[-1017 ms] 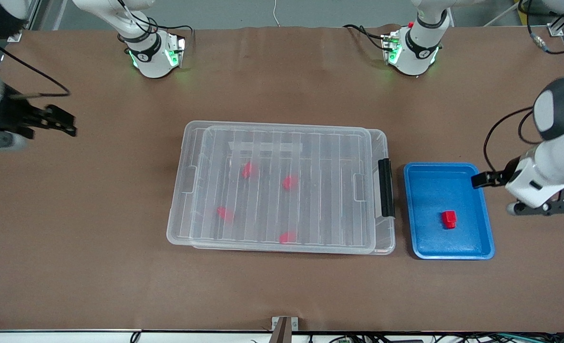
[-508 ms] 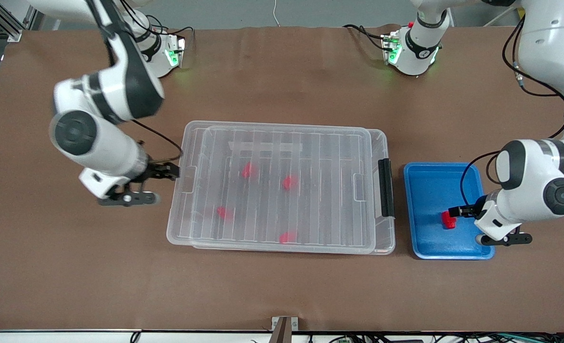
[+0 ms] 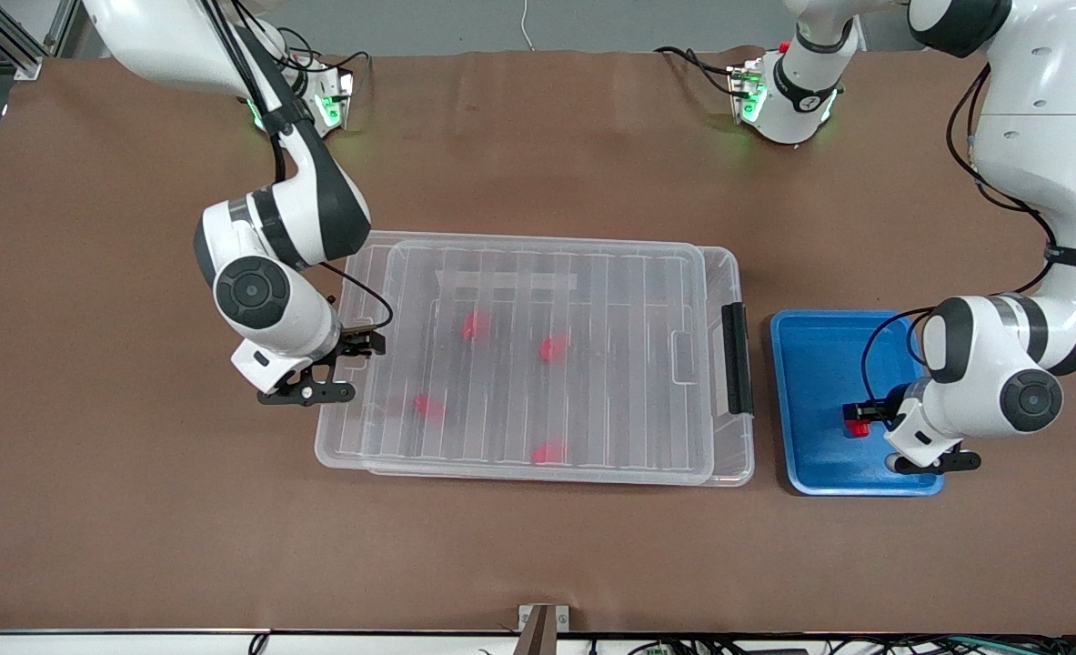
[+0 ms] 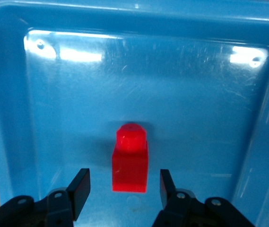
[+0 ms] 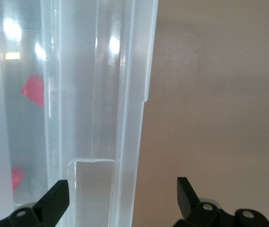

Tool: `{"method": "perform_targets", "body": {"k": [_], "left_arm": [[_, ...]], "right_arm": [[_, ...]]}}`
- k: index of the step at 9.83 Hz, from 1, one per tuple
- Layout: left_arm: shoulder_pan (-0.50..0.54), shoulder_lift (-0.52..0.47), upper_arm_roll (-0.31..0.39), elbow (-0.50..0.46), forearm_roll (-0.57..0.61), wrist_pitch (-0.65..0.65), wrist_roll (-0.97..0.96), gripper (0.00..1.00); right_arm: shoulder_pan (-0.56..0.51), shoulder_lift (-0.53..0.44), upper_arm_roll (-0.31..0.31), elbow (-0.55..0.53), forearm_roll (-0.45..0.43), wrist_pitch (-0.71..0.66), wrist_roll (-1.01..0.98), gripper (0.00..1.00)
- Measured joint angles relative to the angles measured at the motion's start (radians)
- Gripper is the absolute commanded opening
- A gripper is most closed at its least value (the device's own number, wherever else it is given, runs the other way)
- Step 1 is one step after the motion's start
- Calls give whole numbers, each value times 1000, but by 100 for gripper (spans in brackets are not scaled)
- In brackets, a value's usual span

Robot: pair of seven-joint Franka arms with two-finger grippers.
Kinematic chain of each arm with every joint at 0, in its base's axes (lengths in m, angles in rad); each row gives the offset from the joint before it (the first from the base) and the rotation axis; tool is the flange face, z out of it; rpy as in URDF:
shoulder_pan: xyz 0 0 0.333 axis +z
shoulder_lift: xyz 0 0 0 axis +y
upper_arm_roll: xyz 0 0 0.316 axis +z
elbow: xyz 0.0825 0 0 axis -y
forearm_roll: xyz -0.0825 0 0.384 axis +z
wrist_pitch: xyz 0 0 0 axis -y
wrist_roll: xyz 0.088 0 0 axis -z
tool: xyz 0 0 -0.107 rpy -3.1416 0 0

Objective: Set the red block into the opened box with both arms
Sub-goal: 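Grasp the red block with the left gripper while the right gripper grips the lid, then lift the block with the left gripper while the right gripper slides the lid open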

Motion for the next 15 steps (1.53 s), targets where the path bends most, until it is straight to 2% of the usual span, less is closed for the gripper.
{"method": "perform_targets", "body": {"k": [2, 3, 6, 8, 11, 13, 15], "left_arm": [[-3, 22, -1, 0, 0, 12, 0, 10], [-4, 27, -2, 1, 1, 15, 0, 0], [-7, 3, -25, 37, 3, 5, 1, 0], [-10, -90, -73, 56, 3, -77, 0, 0], [-15, -240, -168, 82, 3, -237, -26, 0], [-17, -260, -260, 149, 3, -366, -164, 0], [-35, -255, -341, 158, 3, -381, -319, 0]], "right_arm": [[-4, -3, -6, -7, -20, -1, 0, 100], [-12, -3, -10, -14, -30, -1, 0, 100], [-51, -5, -11, -17, -36, -1, -3, 100], [-64, -5, -11, -18, -38, -10, -18, 100], [-149, -11, -13, -18, -40, -49, -127, 100], [-215, -16, -15, -18, -40, -63, -198, 100], [-231, -18, -14, -17, -40, -66, -225, 100]]}}
